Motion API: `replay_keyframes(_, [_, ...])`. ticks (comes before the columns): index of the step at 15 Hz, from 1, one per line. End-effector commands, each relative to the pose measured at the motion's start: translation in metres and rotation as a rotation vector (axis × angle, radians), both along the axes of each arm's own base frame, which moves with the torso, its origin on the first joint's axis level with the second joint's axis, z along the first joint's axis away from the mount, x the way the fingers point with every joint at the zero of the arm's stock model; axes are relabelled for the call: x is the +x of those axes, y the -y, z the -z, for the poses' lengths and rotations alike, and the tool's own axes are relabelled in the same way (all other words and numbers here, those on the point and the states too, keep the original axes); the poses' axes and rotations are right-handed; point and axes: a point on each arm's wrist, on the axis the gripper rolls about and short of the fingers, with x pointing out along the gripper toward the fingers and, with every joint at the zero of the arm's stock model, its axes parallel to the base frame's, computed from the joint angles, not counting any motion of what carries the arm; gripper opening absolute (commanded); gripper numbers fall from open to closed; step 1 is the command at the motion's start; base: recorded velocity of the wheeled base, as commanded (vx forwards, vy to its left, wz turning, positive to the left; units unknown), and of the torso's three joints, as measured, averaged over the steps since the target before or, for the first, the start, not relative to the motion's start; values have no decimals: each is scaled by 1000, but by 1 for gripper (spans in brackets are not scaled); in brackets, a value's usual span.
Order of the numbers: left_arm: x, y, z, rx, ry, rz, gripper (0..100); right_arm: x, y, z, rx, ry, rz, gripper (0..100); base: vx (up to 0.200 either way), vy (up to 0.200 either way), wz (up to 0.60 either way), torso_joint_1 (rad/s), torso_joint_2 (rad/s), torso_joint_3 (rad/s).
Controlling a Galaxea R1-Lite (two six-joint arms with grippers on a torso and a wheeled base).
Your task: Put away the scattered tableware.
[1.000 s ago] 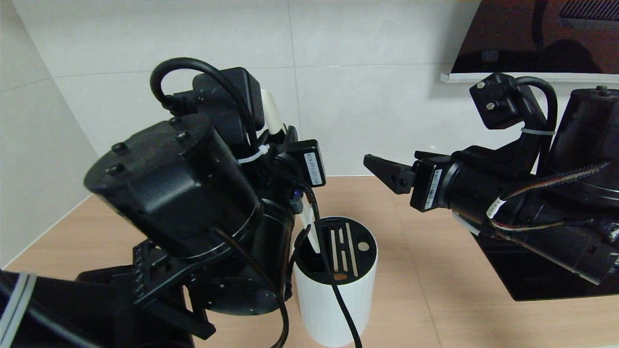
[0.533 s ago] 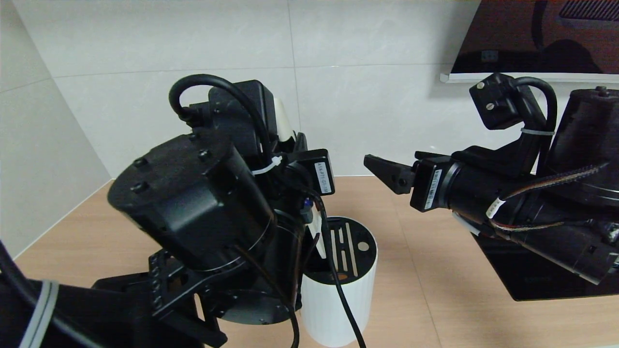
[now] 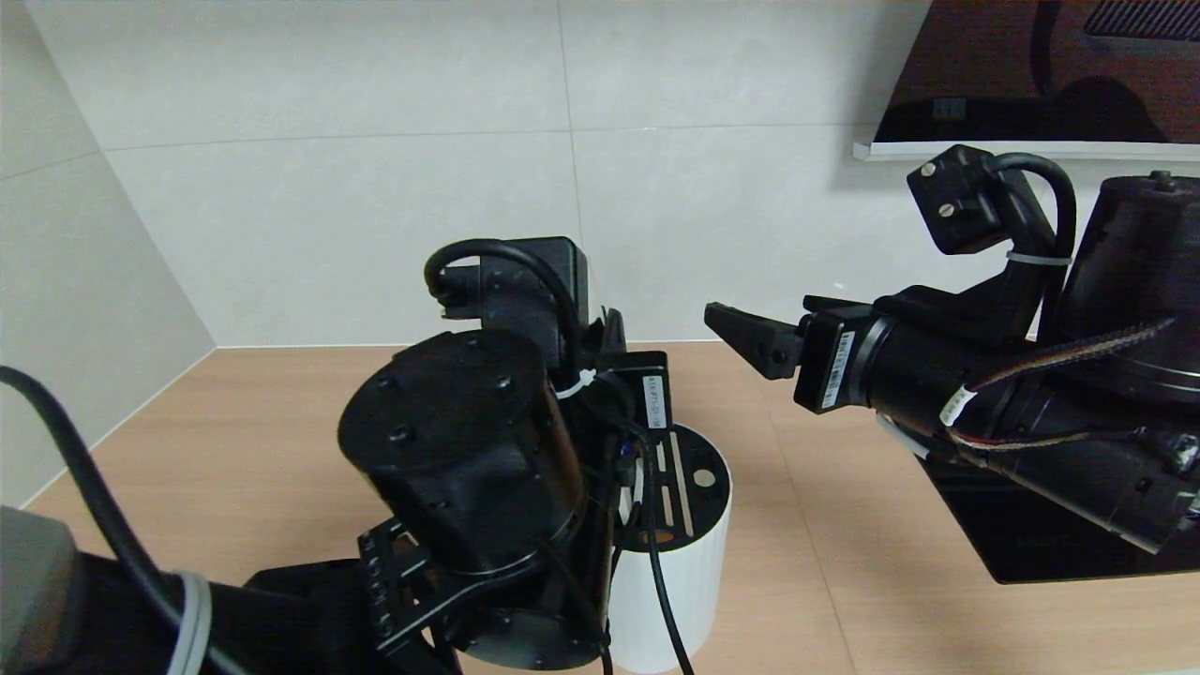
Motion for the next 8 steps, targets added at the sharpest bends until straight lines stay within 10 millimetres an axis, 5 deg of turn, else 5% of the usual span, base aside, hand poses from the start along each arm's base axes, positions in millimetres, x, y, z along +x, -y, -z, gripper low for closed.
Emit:
replay_keyframes(1, [3, 6, 13, 22, -22, 11, 0, 1, -1, 1, -3, -3, 0, 100, 0, 0, 0, 0, 0, 0])
replay_keyframes(8, [3, 11, 41, 94, -67, 30, 0, 1, -1, 2, -5, -5, 0, 100, 0, 0, 0, 0, 0, 0])
